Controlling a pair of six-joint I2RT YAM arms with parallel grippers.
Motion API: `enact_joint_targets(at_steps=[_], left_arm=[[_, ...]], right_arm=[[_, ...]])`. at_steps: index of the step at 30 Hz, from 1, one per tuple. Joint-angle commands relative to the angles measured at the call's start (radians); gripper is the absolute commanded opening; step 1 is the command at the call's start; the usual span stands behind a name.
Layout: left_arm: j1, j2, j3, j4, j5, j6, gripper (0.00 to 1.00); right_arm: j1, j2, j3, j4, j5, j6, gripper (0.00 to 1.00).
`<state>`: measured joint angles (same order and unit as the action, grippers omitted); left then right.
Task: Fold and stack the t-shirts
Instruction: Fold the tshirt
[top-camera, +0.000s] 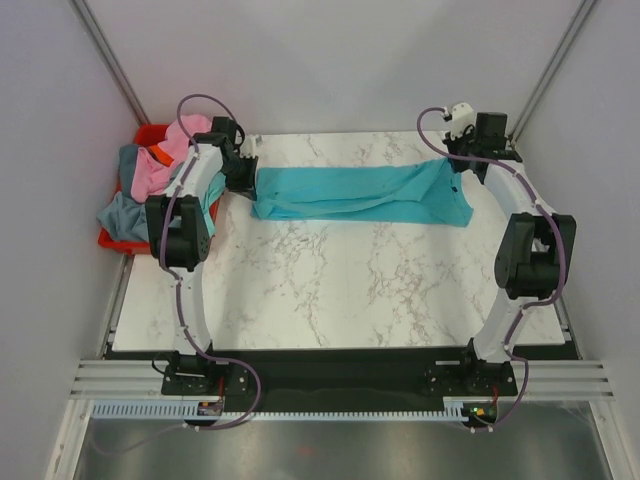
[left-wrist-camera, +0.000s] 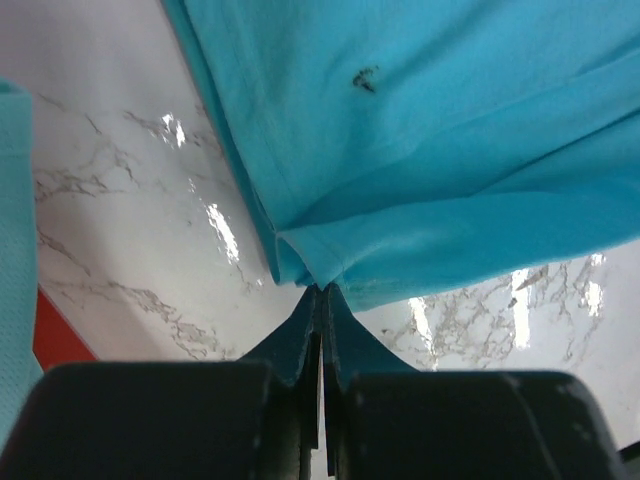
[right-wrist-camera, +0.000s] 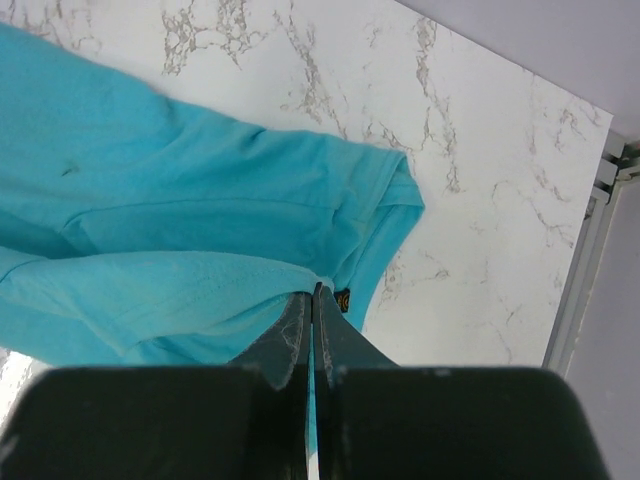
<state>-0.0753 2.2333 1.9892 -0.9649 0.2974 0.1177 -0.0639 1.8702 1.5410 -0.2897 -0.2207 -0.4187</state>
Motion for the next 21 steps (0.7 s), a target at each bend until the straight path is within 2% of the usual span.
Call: enact_joint_targets(at_steps=[1, 18, 19, 20, 21], left_arm=[[-0.011, 0.025, 0.088, 0.015, -0.029, 0.037, 0.02], [-0.029, 0.112, 0.201, 0.069, -0.154, 0.031, 0.02], [-0.030, 0.117, 0.206, 0.072, -0.171, 0.030, 0.06], [-0.037, 0.120, 0.207, 0.081, -0.188, 0.027, 0.24], [-0.040, 0.120, 0.209, 0.084, -0.216, 0.020, 0.32]], right_arm=[[-0.008, 0.053, 0.097, 0.055, 0.021, 0.031, 0.00], [-0.005, 0.188, 0.192, 0.093, 0.047, 0.047, 0.00], [-0.004, 0.194, 0.195, 0.095, 0.052, 0.047, 0.00], [0.001, 0.202, 0.200, 0.103, 0.060, 0.047, 0.00], [0.003, 0.213, 0.203, 0.109, 0.069, 0.052, 0.00]])
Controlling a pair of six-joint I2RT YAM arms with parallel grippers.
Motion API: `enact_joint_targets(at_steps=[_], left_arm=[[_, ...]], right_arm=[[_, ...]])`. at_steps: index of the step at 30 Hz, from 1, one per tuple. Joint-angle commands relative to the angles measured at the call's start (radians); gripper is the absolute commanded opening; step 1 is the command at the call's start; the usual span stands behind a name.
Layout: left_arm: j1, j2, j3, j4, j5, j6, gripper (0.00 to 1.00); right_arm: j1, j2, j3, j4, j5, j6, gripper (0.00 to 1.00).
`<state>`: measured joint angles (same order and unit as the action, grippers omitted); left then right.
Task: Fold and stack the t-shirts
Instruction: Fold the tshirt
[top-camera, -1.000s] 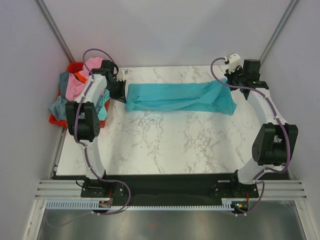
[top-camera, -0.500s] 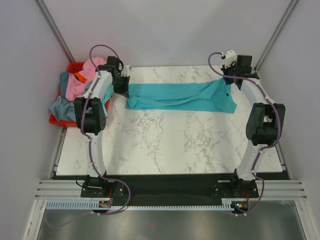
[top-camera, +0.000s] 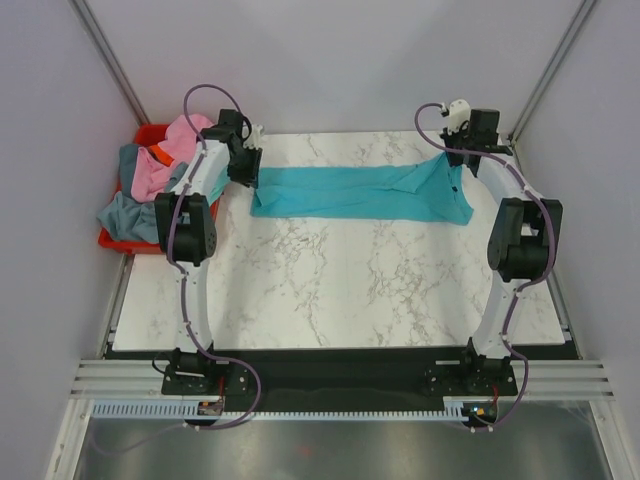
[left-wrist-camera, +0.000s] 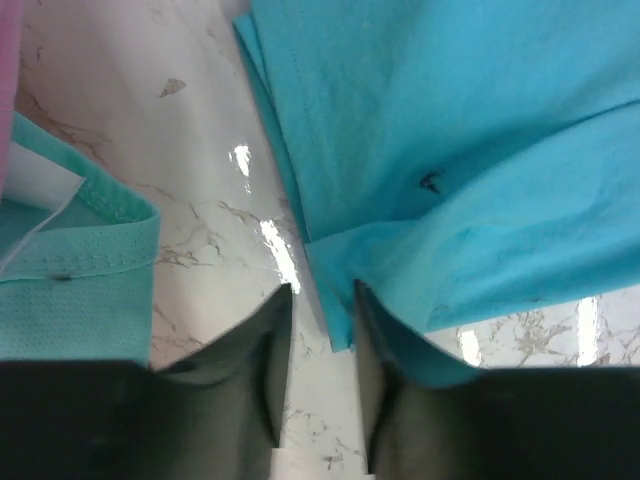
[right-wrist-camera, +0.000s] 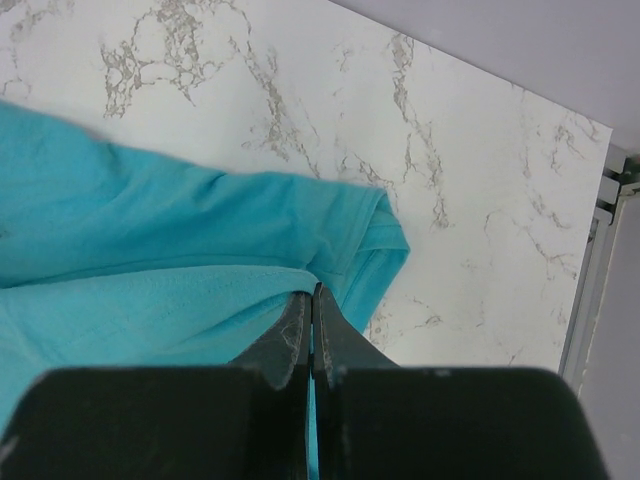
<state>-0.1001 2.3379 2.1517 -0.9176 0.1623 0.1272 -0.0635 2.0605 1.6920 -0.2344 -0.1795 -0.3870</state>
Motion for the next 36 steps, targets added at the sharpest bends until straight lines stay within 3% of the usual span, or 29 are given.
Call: enact_joint_targets(at_steps=[1, 2, 3, 4, 5, 8, 12, 17, 21, 25, 29, 36], left_arm=[[-0.018, 0.011, 0.050, 0.039, -0.098, 0.005, 0.44], [-0.026, 0.003, 0.048, 0.043, -0.107, 0.002, 0.59], [-0.032, -0.027, 0.043, 0.043, -0.112, 0.003, 0.63], [-0.036, -0.047, 0.034, 0.043, -0.109, 0.000, 0.66], [-0.044, -0.073, 0.025, 0.046, -0.106, -0.009, 0.72], [-0.055, -0.163, -0.044, 0.046, -0.083, -0.029, 0.75], [-0.053, -0.219, -0.168, 0.039, -0.029, -0.044, 0.78], [-0.053, -0.187, -0.182, 0.022, 0.094, -0.064, 0.70], [-0.078, -0.160, -0.145, 0.011, 0.093, -0.064, 0.68], [-0.090, -0.176, -0.148, 0.008, 0.124, -0.064, 0.64], [-0.108, -0.170, -0.191, -0.013, 0.252, -0.063, 0.61], [-0.128, -0.077, -0.190, -0.026, 0.283, -0.058, 0.59]], right_arm=[[0.004, 0.027, 0.057, 0.058, 0.052, 0.029, 0.00], [0.013, 0.029, 0.064, 0.060, 0.069, 0.031, 0.04], [0.016, 0.020, 0.066, 0.063, 0.087, 0.036, 0.14], [0.016, 0.009, 0.066, 0.064, 0.103, 0.048, 0.33], [0.016, -0.003, 0.064, 0.067, 0.113, 0.054, 0.39], [0.016, -0.097, 0.031, 0.069, 0.129, 0.091, 0.53], [0.016, -0.186, -0.043, 0.061, 0.120, 0.149, 0.59], [0.017, -0.243, -0.156, 0.026, 0.005, 0.221, 0.60], [0.019, -0.226, -0.204, 0.001, -0.135, 0.281, 0.60], [0.039, -0.208, -0.236, -0.006, -0.149, 0.290, 0.60], [0.041, -0.177, -0.256, -0.002, -0.153, 0.304, 0.60], [0.045, -0.089, -0.238, 0.001, -0.183, 0.324, 0.58]])
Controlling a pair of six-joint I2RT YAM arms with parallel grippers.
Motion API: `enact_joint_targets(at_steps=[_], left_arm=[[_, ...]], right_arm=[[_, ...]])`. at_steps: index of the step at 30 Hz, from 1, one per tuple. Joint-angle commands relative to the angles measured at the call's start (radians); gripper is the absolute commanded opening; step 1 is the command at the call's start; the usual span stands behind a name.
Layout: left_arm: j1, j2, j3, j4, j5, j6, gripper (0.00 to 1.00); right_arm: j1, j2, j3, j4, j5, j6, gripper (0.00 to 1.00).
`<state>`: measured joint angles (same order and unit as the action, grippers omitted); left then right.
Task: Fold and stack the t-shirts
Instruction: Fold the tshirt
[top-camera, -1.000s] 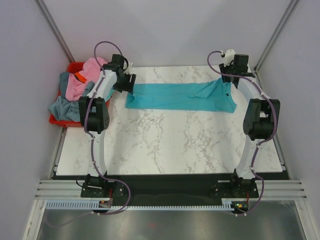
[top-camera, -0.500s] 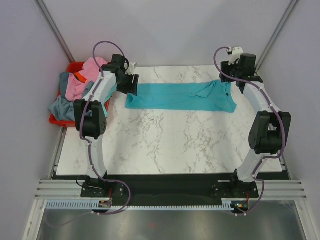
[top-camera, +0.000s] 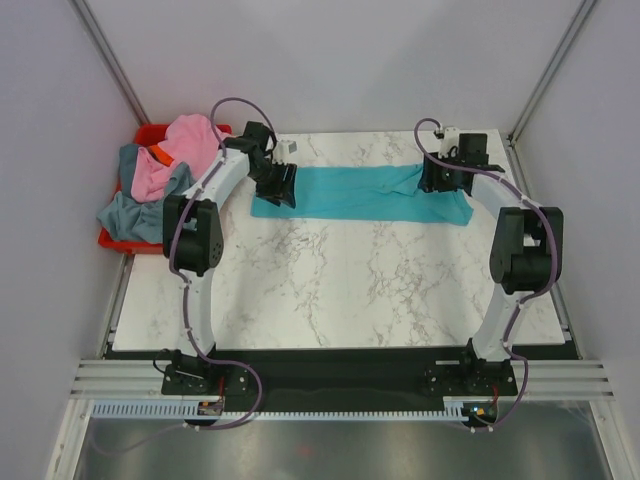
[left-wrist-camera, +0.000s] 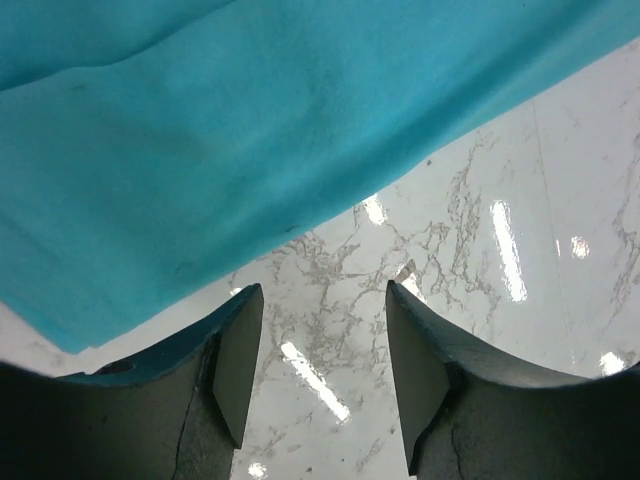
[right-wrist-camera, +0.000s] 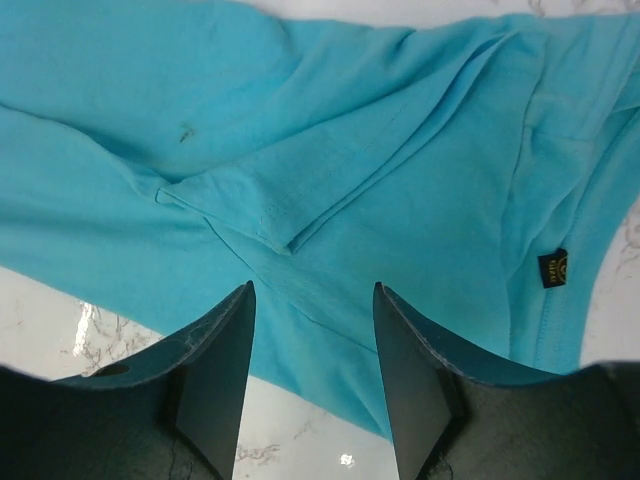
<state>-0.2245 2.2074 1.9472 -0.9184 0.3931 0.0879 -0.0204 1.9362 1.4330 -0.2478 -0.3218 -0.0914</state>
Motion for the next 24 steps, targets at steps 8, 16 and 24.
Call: enact_joint_targets(at_steps=[8, 16, 24], left_arm=[[-0.003, 0.133, 0.061, -0.022, -0.013, -0.008, 0.58], [-0.004, 0.136, 0.033, -0.019, -0.016, -0.011, 0.58], [-0.004, 0.133, 0.016, -0.014, -0.022, -0.011, 0.57]], right_arm=[[0.016, 0.101, 0.060, 0.013, -0.085, 0.048, 0.58], [0.071, 0.173, 0.102, 0.036, -0.069, 0.053, 0.57], [0.086, 0.227, 0.181, 0.042, -0.025, 0.041, 0.43]])
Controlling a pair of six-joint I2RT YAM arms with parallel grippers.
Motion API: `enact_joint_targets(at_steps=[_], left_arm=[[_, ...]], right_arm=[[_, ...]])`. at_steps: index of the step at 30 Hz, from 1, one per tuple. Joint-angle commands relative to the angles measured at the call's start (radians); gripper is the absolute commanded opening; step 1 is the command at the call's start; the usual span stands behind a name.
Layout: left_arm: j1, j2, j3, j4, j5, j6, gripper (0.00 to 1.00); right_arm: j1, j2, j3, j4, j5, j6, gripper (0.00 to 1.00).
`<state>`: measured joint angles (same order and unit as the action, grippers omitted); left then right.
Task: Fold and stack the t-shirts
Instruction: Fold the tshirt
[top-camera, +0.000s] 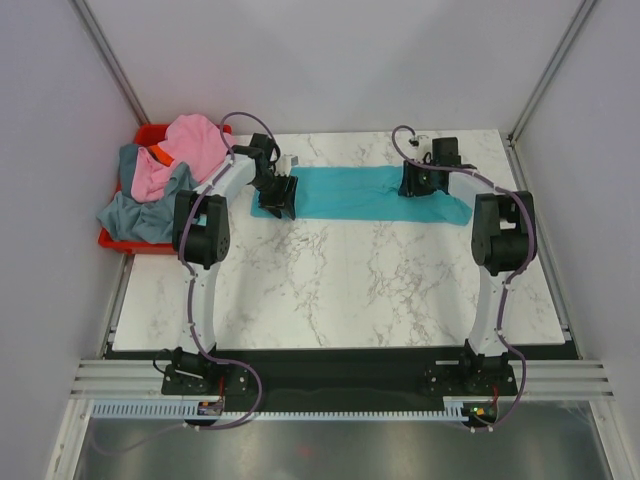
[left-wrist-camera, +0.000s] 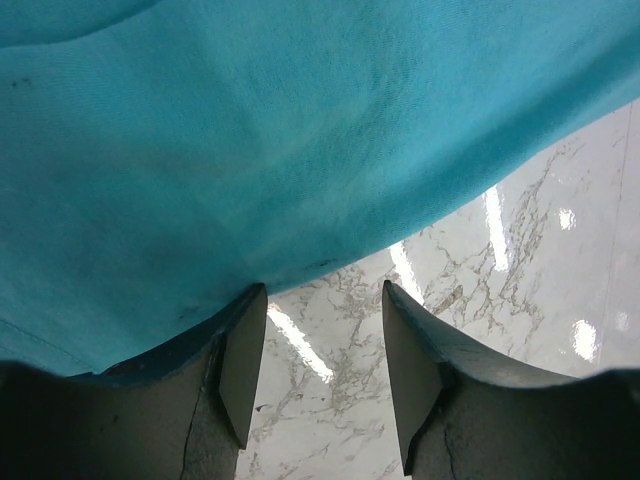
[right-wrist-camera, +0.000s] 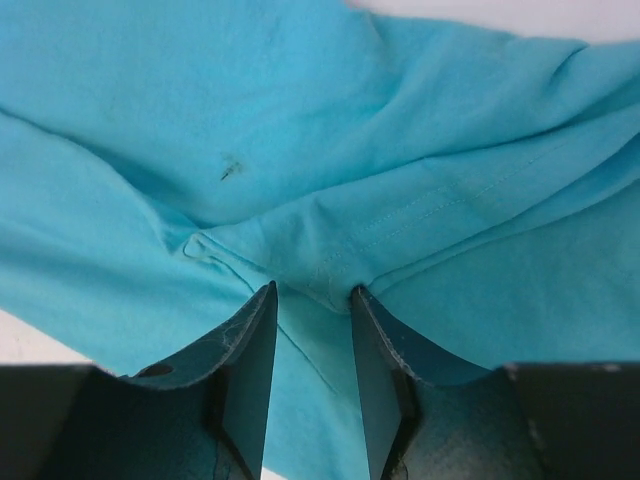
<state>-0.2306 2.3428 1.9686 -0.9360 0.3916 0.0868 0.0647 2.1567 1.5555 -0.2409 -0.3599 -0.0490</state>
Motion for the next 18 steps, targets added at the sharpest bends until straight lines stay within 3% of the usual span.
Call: enact_joint_targets(at_steps=[1, 5, 13, 18], left_arm=[[0.002, 0.000, -0.007, 0.002, -0.019, -0.012, 0.57], [0.001, -0.004, -0.025, 0.006, -0.017, -0.013, 0.57], [-0.004, -0.022, -0.063, 0.006, -0.039, -0.004, 0.56], [-0.013, -0.056, -0.085, 0.008, -0.046, 0.002, 0.57]], right_arm=[[0.001, 0.008, 0.066, 0.037, 0.021, -0.005, 0.43], [0.001, 0.025, 0.106, 0.055, 0.036, -0.014, 0.44], [0.052, 0.150, 0.337, 0.103, 0.078, -0.018, 0.47], [0.080, 0.114, 0.374, 0.109, 0.104, -0.023, 0.53]])
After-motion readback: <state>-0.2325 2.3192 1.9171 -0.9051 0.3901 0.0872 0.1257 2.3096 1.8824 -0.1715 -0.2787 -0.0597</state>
